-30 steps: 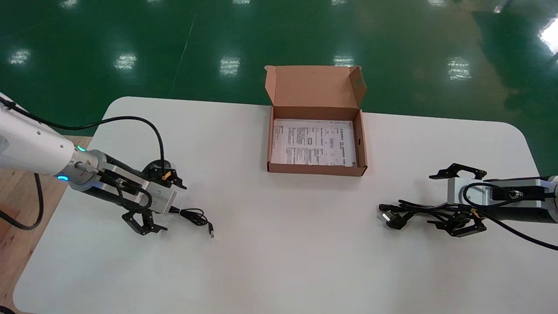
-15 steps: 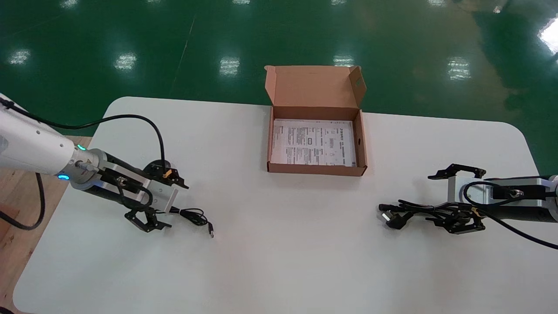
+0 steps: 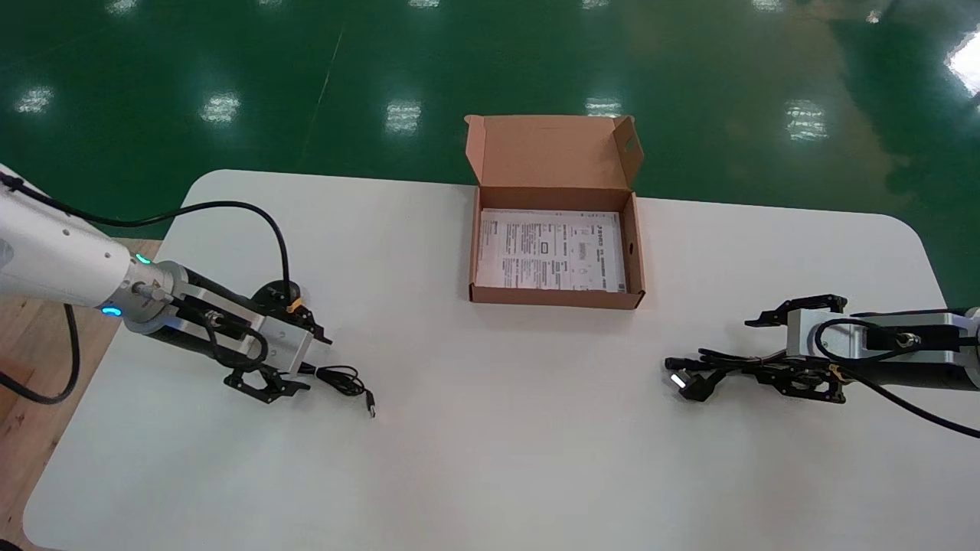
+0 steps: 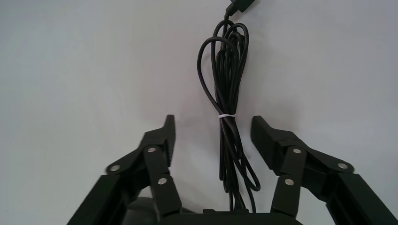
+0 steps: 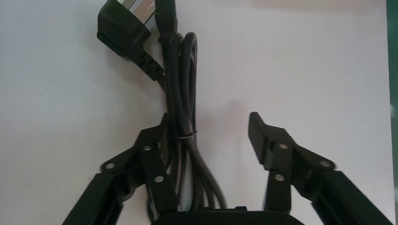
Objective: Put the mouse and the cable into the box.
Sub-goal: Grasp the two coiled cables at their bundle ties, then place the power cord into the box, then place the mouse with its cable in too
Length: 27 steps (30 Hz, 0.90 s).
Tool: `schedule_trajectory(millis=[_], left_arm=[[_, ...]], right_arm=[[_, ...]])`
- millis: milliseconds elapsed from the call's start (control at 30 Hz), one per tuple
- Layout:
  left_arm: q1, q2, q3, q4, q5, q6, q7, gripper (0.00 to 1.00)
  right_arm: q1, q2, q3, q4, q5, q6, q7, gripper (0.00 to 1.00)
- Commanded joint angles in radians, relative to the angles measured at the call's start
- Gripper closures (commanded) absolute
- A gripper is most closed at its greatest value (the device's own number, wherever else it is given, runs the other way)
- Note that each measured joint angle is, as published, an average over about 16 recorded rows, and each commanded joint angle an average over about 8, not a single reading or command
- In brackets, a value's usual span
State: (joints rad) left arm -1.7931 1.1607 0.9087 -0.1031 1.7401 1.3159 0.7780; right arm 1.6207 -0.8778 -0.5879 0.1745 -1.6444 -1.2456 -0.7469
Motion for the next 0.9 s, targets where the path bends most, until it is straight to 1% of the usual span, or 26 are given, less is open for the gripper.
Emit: schedule_trajectory(millis=[33,667,800,900], left_arm=[[0.0,0.0,0.0,-0.001,0.0,0.0,0.0,1.0],[-0.004,-0.004,-0.004,-0.005,-0.006,0.001,-0.003,1.0],[-0.048,-0.024,-0.024,-0.011,-0.032,0.0,-0.013,1.0],[-0.115,-0.051,-0.048,-0.026,-0.062,-0.004,-0.019,1.0]], right_arm=[[-0.001,0.001,0.0,0.001,0.0,-0.001,0.0,1.0],[0.001,0.003,0.002,0.006,0.002,-0.001,0.001,1.0],[0.025,0.004,0.006,0.026,0.006,0.007,-0.001,1.0],[0.066,-0.003,0.015,0.054,0.013,0.029,0.004,1.0]])
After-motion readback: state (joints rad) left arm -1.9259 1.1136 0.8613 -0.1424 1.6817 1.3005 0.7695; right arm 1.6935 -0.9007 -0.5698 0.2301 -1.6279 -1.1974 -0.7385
